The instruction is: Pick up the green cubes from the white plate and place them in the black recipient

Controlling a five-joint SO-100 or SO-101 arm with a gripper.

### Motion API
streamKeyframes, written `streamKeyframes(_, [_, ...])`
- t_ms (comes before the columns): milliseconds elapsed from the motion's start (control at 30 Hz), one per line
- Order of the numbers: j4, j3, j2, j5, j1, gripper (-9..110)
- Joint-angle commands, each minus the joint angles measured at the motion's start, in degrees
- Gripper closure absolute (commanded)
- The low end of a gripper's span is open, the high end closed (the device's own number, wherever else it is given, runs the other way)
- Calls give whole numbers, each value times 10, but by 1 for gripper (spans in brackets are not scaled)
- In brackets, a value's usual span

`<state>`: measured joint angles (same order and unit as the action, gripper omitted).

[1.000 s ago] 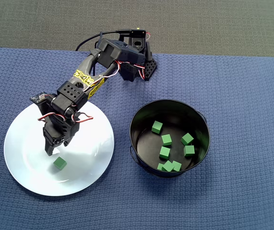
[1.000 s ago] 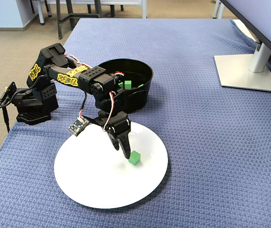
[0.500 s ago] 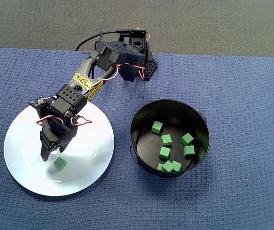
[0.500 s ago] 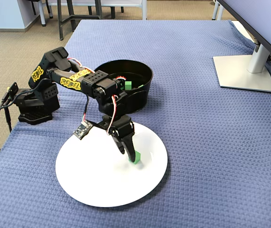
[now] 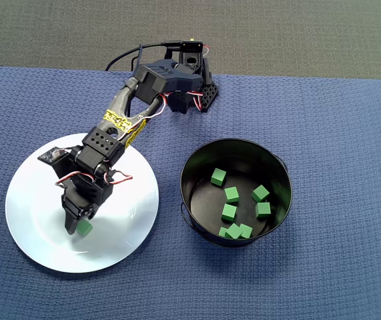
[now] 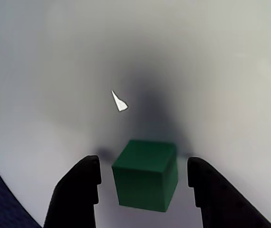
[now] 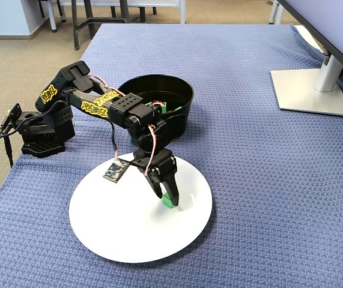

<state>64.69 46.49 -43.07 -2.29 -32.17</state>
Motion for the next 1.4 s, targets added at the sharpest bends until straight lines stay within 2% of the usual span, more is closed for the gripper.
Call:
streamKeyframes(0, [-18,-38,-13,30,17,87])
streamKeyframes(233, [-33,-34,-4,54,16,87])
streamKeyframes(367, [-35,-30,-6,48,16,96])
streamKeyframes(800, [-34,-11,-28,34,10,101])
streamKeyframes(1000, [-31,139,-219,9,-18,101])
streamKeyframes(1200, [52,287,-489,9,-33,101])
streamKeyframes(1367, [69,425,-703,1,42,101])
